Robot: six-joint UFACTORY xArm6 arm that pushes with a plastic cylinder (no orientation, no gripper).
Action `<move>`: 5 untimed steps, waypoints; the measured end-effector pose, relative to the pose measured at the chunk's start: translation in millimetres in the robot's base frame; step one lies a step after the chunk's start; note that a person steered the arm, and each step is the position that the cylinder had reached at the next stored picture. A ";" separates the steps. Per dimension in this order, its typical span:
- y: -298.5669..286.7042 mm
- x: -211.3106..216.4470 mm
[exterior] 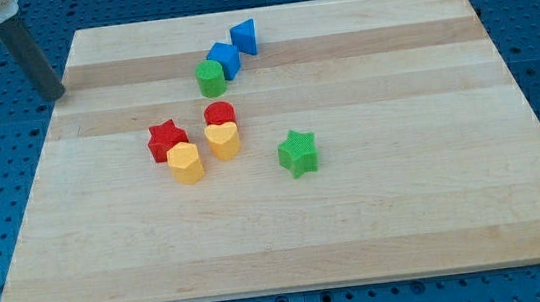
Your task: Move the yellow heart right to the yellow hexagon
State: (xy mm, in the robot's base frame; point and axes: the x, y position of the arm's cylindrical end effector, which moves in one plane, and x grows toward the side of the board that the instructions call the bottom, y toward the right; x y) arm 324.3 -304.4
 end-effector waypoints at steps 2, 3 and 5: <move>250.9 67.8; 248.2 71.8; 221.9 63.3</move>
State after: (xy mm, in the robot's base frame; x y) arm 387.6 -82.5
